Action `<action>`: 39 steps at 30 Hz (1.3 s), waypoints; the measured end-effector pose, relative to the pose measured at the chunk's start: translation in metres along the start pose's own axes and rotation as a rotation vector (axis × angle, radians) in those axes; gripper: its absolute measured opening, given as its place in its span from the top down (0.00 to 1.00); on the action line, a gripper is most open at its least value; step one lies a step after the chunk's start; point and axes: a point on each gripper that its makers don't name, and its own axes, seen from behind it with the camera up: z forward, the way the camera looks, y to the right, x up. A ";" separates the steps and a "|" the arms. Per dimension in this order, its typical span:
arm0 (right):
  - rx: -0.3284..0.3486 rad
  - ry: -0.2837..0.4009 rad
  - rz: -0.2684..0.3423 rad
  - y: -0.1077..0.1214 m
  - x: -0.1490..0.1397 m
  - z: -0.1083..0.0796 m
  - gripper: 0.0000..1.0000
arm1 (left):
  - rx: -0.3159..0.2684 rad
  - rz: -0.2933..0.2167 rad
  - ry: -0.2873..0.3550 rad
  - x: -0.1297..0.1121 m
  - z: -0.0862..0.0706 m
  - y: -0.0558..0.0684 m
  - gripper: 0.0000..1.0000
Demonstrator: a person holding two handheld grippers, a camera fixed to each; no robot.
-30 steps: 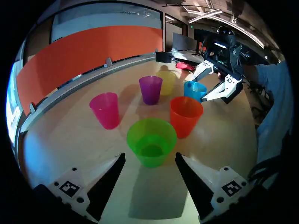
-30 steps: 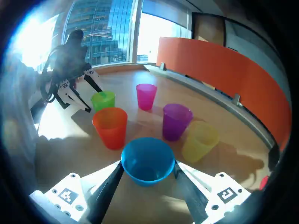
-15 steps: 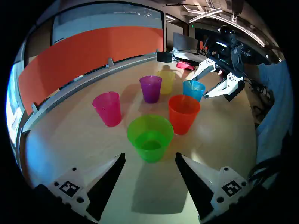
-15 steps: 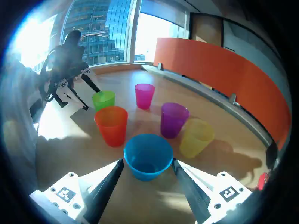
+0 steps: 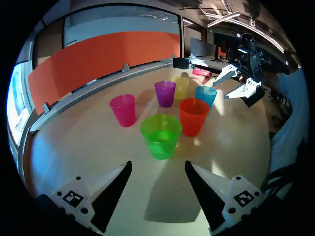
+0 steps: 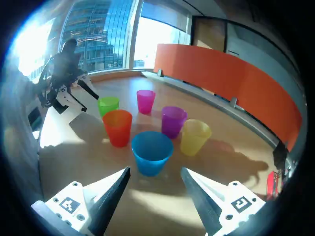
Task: Pour water
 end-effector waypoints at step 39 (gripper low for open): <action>-0.650 0.503 0.229 0.117 0.094 -0.082 0.00 | 0.557 -0.160 0.525 0.099 -0.089 -0.081 0.00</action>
